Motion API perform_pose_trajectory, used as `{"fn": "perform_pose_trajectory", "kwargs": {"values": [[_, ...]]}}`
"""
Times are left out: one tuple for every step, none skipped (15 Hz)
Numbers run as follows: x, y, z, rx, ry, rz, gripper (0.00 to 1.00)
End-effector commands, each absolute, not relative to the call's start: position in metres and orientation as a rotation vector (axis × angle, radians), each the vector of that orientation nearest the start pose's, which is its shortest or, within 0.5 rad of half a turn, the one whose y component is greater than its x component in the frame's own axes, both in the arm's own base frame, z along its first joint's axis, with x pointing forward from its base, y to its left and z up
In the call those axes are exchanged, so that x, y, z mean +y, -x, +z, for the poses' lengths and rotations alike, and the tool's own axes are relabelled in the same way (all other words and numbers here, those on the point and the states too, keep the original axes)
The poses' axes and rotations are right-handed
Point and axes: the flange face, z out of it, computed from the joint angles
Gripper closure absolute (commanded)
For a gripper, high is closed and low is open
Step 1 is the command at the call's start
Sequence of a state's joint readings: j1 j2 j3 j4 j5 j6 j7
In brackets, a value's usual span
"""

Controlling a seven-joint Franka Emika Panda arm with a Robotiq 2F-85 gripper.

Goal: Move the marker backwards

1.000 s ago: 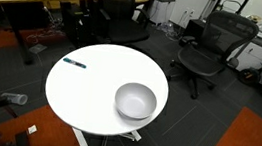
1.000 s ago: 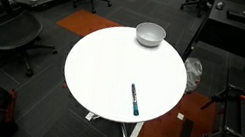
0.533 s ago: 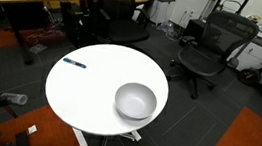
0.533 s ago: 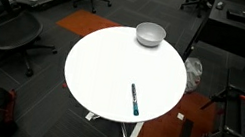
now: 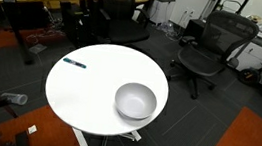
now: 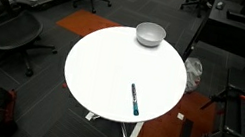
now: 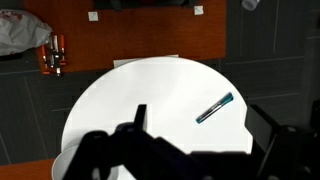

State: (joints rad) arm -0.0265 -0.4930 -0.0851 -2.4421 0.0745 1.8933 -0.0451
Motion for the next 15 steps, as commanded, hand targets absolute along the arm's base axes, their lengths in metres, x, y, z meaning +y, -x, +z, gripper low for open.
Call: {"fn": "perform_pose_trajectory", "kwargs": {"values": [[-0.016, -0.380, 0.455, 0.305, 3.001, -0.045, 0.00], [-0.009, -0.380, 0.448, 0.351, 2.992, -0.060, 0.00], [-0.002, -0.381, 0.442, 0.394, 2.992, -0.074, 0.00], [0.005, -0.383, 0.434, 0.432, 2.989, -0.078, 0.00], [0.012, -0.384, 0.427, 0.478, 2.989, -0.096, 0.00], [0.020, -0.385, 0.421, 0.516, 2.986, -0.111, 0.00], [0.027, -0.386, 0.415, 0.555, 2.992, -0.111, 0.00], [0.035, -0.388, 0.407, 0.582, 2.993, -0.112, 0.00], [0.043, -0.390, 0.401, 0.626, 2.996, -0.109, 0.00], [0.050, -0.393, 0.394, 0.664, 2.996, -0.107, 0.00], [0.057, -0.396, 0.388, 0.696, 2.995, -0.102, 0.00], [0.063, -0.399, 0.382, 0.730, 2.992, -0.097, 0.00], [0.068, -0.404, 0.375, 0.765, 2.983, -0.086, 0.00], [0.072, -0.409, 0.367, 0.796, 2.972, -0.084, 0.00], [0.074, -0.414, 0.361, 0.829, 2.958, -0.078, 0.00]]}}
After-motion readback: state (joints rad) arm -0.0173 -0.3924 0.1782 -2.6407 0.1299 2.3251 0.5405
